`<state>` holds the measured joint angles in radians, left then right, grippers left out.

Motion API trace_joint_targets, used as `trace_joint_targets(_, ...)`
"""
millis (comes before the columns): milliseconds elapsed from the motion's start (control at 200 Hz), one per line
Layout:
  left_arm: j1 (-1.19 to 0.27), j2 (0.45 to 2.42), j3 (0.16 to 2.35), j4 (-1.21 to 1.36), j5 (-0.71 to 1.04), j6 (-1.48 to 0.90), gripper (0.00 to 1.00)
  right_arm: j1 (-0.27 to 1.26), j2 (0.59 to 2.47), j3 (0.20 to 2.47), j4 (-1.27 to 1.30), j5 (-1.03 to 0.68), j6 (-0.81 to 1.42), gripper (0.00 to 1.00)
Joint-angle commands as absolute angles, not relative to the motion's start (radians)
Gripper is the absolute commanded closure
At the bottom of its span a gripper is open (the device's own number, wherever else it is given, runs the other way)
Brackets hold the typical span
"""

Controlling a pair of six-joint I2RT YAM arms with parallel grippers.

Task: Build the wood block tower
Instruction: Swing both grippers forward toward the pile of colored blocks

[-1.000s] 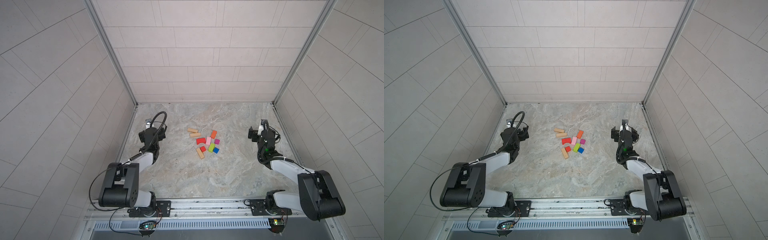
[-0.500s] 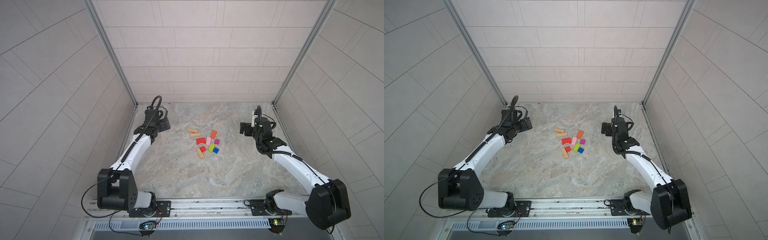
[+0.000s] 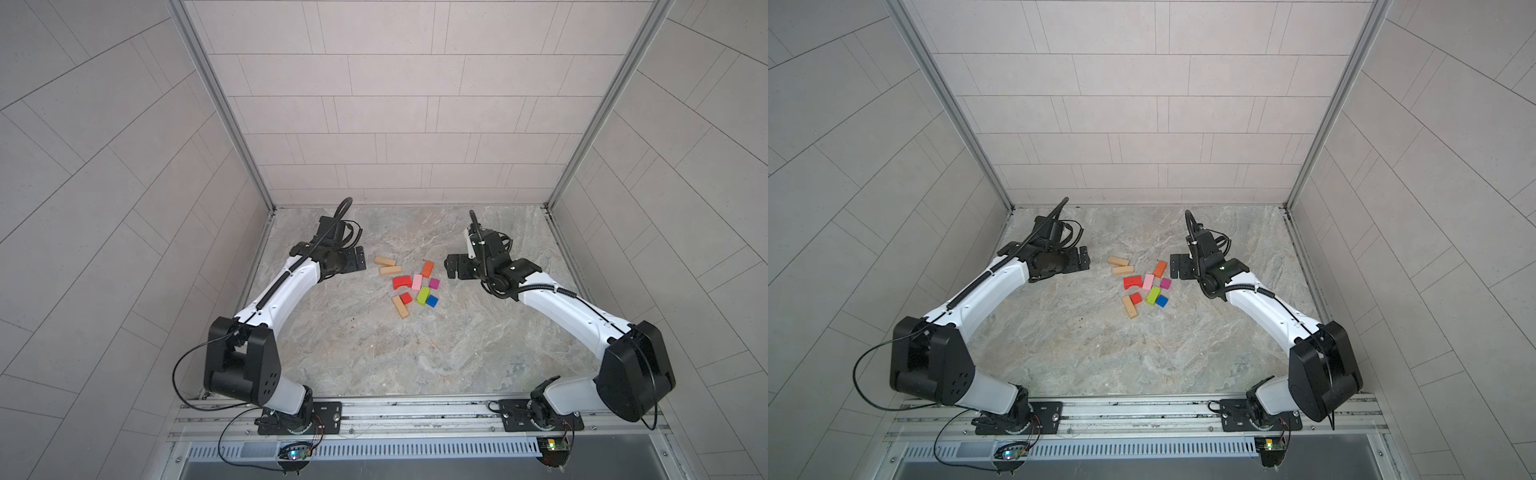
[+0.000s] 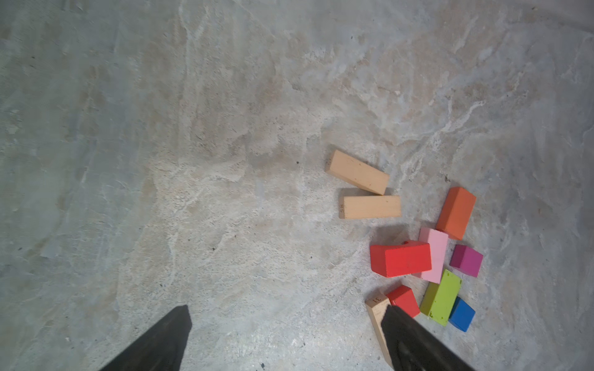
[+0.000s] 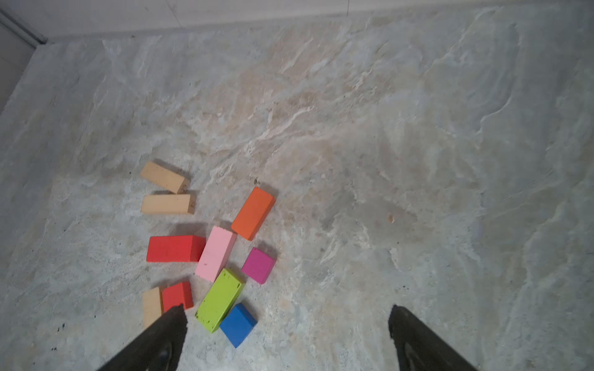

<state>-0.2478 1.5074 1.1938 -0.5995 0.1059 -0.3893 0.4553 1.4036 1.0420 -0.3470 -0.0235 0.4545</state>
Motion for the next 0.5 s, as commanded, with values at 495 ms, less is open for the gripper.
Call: trace_joint_targets(495,-0.539,1.614,1.213,-0.609,0.269,-0.086,0.05,0.492,1.266,0.986,-0.547,-0.203,0.372,0.01)
